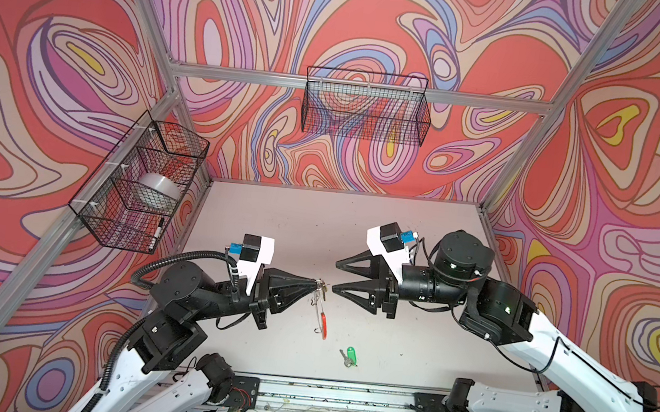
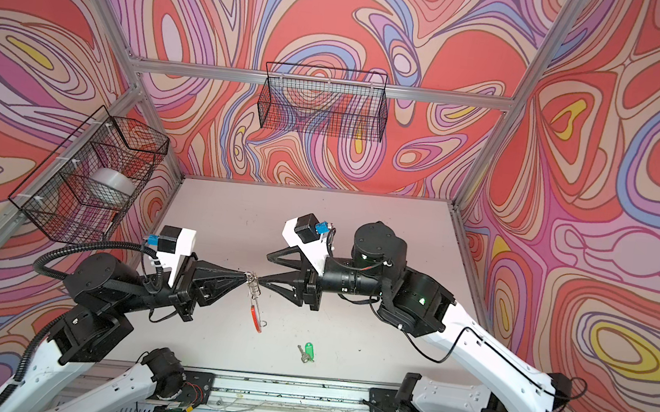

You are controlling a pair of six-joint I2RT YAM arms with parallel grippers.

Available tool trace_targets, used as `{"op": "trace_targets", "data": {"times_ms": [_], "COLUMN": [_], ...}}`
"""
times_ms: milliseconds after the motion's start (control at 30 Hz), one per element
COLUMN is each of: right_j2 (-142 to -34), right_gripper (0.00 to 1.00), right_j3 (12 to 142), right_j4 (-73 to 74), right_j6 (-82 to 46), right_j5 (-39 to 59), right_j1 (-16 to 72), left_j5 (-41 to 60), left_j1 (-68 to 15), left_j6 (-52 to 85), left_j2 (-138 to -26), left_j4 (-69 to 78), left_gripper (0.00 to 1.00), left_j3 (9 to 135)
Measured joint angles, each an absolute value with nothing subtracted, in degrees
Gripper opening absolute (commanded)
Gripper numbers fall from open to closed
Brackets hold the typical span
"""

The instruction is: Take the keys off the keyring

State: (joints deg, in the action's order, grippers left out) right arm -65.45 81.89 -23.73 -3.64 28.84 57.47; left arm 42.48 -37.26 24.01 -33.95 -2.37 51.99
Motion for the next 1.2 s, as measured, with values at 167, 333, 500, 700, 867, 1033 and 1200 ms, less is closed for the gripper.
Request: {"op": "trace_targets", "data": {"times_ms": [167, 333, 500, 700, 867, 1033, 1200], "right_j2": [-67.6, -67.8, -67.9, -69.1, -69.6, -69.6, -69.6], "right_gripper": [0.53, 0.52, 0.52, 0.50, 0.39, 0.34, 0.31], "right_j3": [82.1, 80.9, 79.9, 79.0, 79.0, 79.0, 79.0], "right_j4": [-24.6, -24.7, -23.9, -22.8, -22.7, -22.7, -22.9], "right_j6": [-3.3, -3.7, -4.2, -4.9, -5.2, -5.4, -5.5], "right_j5": [29.8, 30.0, 30.0, 30.1, 30.0, 30.0, 29.5], "right_j1": [57.5, 57.6, 58.0, 58.3, 58.5, 58.6, 58.6], "left_j5": [42.8, 42.8, 42.4, 42.3, 41.9, 41.5, 41.2], "left_j1": [-37.3, -37.3, -37.3, -37.3, -37.3, -37.3, -37.3], "left_j6": [24.0, 24.0, 24.0, 24.0, 24.0, 24.0, 24.0], "left_j2": [-34.2, -34.2, -34.2, -34.3, -34.3, -34.3, -34.2], "left_j4": [-2.5, -2.6, -2.7, -2.7, -2.8, -2.8, -3.1], "left_gripper": [0.00, 0.00, 0.00, 0.00, 0.00, 0.00, 0.00], "left_j3": [52.2, 52.5, 52.5, 52.6, 52.6, 52.6, 52.6]}}
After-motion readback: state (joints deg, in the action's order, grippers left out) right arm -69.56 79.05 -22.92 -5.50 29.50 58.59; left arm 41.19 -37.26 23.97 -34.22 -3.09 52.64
